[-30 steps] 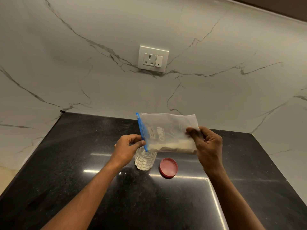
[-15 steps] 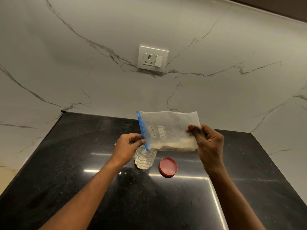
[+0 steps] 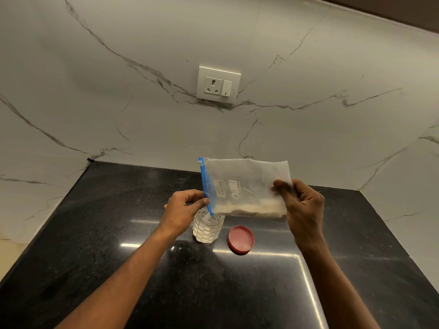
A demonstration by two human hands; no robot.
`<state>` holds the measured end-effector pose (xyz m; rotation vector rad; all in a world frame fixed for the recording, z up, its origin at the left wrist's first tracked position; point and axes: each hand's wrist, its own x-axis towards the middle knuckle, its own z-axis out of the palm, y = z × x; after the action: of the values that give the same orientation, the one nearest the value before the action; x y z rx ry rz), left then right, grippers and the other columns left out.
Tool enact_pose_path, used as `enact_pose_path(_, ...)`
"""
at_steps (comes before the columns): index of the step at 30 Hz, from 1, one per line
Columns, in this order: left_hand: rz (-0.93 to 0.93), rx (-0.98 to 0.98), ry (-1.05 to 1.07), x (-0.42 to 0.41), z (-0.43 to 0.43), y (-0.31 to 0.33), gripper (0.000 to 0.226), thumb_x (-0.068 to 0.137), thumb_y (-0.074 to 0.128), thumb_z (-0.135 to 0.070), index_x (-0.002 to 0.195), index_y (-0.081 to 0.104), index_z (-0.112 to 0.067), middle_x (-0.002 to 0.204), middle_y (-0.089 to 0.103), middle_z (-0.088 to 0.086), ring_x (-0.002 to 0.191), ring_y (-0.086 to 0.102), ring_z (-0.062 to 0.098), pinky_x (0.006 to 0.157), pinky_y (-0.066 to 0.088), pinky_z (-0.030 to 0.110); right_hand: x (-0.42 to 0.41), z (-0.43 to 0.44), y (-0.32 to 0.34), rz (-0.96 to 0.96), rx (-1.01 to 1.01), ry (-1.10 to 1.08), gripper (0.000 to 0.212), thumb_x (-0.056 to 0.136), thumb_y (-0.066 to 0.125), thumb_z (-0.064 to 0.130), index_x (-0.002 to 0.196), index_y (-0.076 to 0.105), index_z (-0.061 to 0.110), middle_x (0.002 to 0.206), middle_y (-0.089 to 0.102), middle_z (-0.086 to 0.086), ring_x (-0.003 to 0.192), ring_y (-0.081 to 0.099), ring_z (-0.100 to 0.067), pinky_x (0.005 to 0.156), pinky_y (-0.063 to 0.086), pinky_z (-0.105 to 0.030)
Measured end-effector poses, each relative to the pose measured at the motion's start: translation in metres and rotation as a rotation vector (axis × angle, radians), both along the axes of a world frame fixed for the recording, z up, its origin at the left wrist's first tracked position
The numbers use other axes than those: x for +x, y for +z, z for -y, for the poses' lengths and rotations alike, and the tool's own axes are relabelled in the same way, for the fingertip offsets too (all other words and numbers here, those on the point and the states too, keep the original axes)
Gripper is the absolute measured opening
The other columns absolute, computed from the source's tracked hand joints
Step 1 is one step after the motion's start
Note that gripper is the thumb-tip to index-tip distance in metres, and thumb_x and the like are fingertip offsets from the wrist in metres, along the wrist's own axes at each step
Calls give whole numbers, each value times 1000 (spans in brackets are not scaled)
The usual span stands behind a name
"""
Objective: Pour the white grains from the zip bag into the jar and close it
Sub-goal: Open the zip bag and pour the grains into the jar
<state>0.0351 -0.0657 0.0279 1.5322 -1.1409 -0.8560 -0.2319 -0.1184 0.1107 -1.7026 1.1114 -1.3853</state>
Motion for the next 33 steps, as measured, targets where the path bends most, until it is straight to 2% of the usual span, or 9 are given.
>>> enact_pose_path(6,-13,2,0,1,0,0,18,98,74,-17,115,79,-21,110,80,-6,108,75,7,99,61,37,-2,-1,2,-46,-9,11,13,93,68,38,91,75,27,89,77,8,75,73,-15,58,60,-31)
enact_pose_path(11,-11,15,-9,-1,-1,-1,17,98,74,-18,113,79,-23,110,80,-7,107,75,7,100,61,38,-6,0,1,-70,8,-4,17,94,68,34,93,76,19,91,77,4,76,73,-23,61,61,-46)
enact_pose_path(13,-7,21,-5,-2,0,-1,17,98,74,-18,113,79,-23,110,80,-7,108,74,8,101,61,41,-6,0,1,-76,14,4,16,94,68,35,93,76,22,93,77,4,79,73,-23,63,61,-48)
enact_pose_path(18,-3,12,-9,-3,0,0,18,97,75,-18,114,79,-21,110,80,-7,108,75,9,101,62,42,-7,1,1,-28,25,-20,15,94,70,35,92,78,23,89,78,1,77,73,-23,63,61,-39)
enact_pose_path(26,-8,22,-12,-4,-2,-1,19,97,75,-17,115,79,-18,111,81,-4,109,75,11,103,60,48,-4,2,1,2,38,6,16,93,70,34,94,77,19,91,78,1,78,75,-14,61,61,-23)
enact_pose_path(33,-12,31,-16,-5,-2,0,20,97,75,-18,116,79,-17,113,80,-3,112,74,13,106,58,51,-6,6,-4,-1,46,-7,17,95,70,31,95,78,16,89,77,2,78,74,-15,60,60,-23)
